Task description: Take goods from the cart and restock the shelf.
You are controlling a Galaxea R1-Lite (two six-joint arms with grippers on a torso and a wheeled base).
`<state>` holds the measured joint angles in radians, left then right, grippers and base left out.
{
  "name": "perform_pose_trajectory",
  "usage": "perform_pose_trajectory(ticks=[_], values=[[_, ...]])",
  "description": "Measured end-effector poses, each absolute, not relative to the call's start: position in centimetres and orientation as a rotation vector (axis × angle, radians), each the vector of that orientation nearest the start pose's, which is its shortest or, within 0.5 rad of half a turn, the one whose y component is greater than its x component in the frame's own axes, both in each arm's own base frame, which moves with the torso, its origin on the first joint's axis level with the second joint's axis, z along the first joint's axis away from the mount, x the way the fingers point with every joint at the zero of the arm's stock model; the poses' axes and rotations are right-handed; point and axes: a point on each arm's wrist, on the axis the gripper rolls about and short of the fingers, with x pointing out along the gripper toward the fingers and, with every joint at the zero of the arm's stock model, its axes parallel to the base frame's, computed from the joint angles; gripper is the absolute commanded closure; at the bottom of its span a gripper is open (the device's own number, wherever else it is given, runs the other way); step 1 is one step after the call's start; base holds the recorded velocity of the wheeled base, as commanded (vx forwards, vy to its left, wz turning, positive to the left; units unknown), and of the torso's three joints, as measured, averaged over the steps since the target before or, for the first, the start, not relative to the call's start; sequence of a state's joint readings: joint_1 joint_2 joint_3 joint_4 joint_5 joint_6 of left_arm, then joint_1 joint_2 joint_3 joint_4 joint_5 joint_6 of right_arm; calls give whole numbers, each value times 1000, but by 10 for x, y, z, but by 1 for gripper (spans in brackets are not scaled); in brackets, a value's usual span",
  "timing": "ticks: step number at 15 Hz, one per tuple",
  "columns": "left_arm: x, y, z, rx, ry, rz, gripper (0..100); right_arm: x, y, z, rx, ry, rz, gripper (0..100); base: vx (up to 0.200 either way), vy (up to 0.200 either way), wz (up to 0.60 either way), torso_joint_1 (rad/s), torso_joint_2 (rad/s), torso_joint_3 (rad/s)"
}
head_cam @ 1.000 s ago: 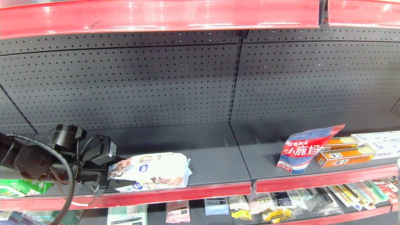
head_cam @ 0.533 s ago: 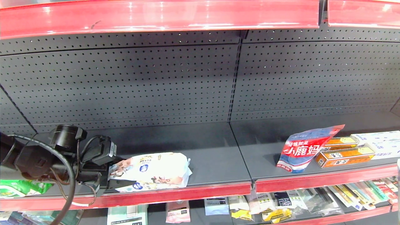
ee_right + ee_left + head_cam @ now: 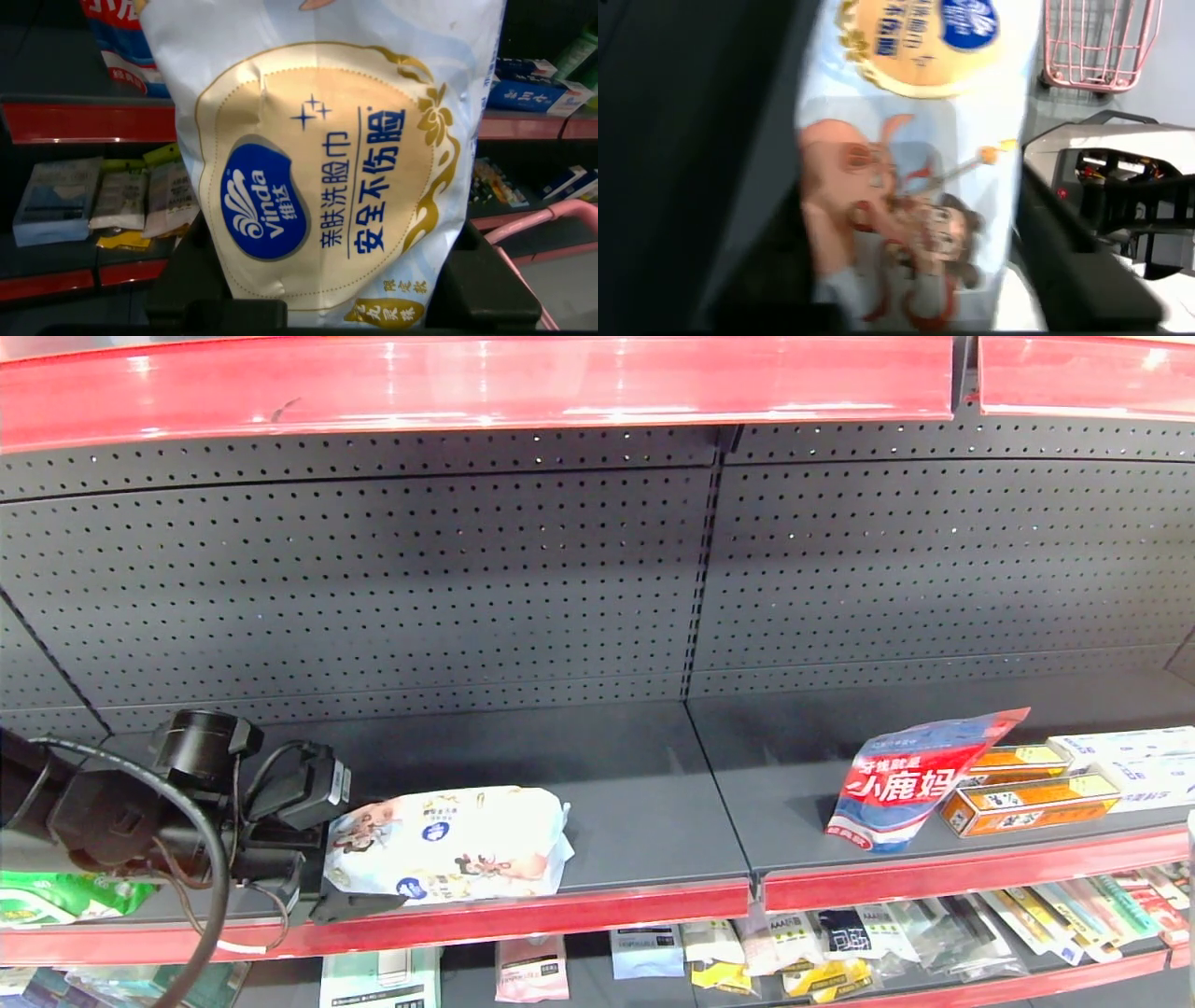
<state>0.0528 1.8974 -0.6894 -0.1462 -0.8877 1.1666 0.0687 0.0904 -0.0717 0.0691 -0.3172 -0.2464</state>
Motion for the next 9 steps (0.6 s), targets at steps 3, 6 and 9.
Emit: perform_pose_trajectory(ticks=[3,6,9], values=[[274,-2,70,483,413,-1147,0,-21,-8,90,-262,117,-236,100,0,0,0,0,0,0],[269,-2,89,398,408,-1110,0,-21,-8,90,-262,118,-235,100,0,0,0,0,0,0],[261,-2,113,311,398,-1061,0,-21,-8,90,-262,118,-235,100,0,0,0,0,0,0]])
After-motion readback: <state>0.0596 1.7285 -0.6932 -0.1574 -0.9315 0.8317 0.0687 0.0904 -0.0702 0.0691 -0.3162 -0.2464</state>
